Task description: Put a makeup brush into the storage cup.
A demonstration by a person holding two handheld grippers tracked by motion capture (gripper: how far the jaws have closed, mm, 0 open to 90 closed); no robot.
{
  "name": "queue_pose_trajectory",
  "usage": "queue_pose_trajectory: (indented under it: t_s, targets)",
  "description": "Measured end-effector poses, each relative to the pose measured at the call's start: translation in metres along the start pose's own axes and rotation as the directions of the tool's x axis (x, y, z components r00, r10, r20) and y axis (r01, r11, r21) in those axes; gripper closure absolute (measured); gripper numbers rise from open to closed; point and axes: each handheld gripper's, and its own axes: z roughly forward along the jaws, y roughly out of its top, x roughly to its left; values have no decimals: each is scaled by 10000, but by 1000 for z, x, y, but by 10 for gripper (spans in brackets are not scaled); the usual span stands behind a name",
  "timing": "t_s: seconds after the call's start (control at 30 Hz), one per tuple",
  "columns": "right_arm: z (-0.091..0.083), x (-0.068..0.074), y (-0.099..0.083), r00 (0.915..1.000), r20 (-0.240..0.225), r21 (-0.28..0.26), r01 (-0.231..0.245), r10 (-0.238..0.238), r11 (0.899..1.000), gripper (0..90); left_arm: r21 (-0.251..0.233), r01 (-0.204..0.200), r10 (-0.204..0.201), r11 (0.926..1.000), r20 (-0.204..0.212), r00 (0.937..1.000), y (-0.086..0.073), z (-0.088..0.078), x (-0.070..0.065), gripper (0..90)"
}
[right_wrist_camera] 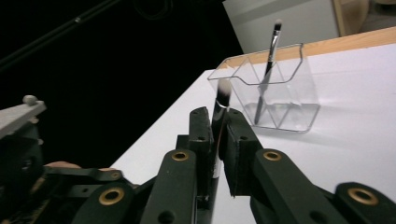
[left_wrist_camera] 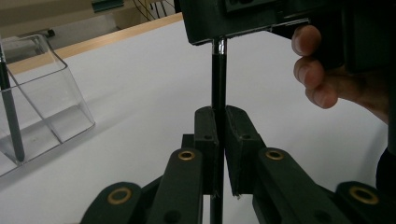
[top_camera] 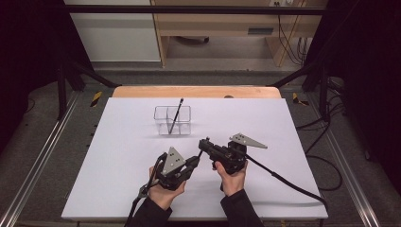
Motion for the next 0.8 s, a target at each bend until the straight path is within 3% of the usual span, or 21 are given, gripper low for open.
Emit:
queue_pose_trajectory:
  t_s: [0.1,0.27,0.4,0.53,0.8]
  targets:
    - [-1,1,0,9999,-102,-89,54,-55,9999,841,-67,-20,20,10000,52,10000,1,0,1,806]
    - [-3,2,1,9997,-166,-170,195,-198,9997,842,-52,-59,59,10000,-12,10000,3,0,3,542]
    - [-3,2,0,9992,-133,-47,379,-380,9993,841,-22,-128,128,9999,68,9999,5,4,1,454]
    - [-2,1,-3,9981,-207,200,581,-576,9981,841,-33,-129,129,9999,152,9998,8,9,-2,470]
    - [-2,1,-4,9964,-204,259,833,-828,9962,842,-124,81,-78,9999,258,9996,12,13,-4,651]
